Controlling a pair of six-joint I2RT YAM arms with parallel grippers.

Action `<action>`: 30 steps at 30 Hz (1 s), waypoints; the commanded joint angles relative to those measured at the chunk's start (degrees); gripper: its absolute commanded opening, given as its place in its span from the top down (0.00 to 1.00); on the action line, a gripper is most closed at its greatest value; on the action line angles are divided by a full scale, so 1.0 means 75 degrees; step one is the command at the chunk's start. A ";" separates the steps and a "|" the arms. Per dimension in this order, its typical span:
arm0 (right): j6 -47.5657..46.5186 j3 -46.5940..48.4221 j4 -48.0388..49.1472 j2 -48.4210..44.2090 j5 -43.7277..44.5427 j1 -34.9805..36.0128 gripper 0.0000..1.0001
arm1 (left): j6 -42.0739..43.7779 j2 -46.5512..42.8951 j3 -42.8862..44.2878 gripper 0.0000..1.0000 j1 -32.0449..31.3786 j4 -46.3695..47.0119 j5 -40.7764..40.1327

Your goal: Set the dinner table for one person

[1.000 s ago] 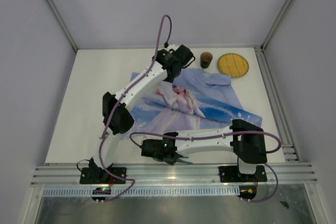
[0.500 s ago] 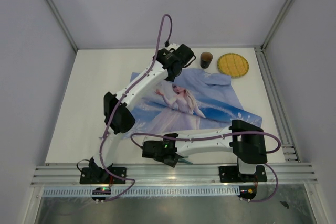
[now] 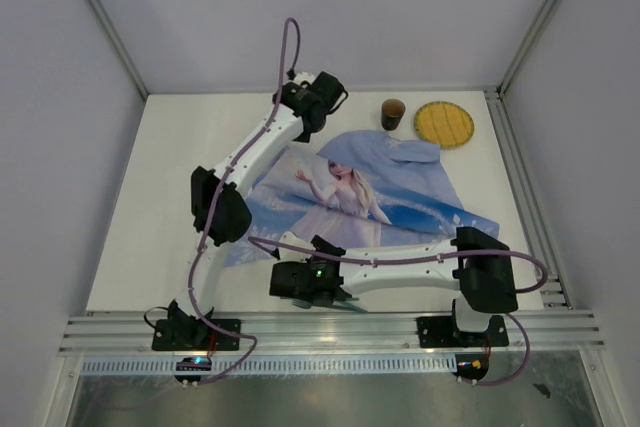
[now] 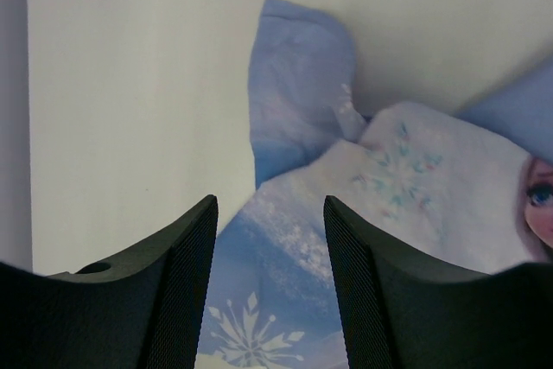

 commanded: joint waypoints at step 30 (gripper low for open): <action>0.1661 0.0689 -0.1496 -0.1867 0.1877 -0.0655 0.25 | -0.2315 0.0415 -0.1892 0.40 0.3932 0.4149 0.5166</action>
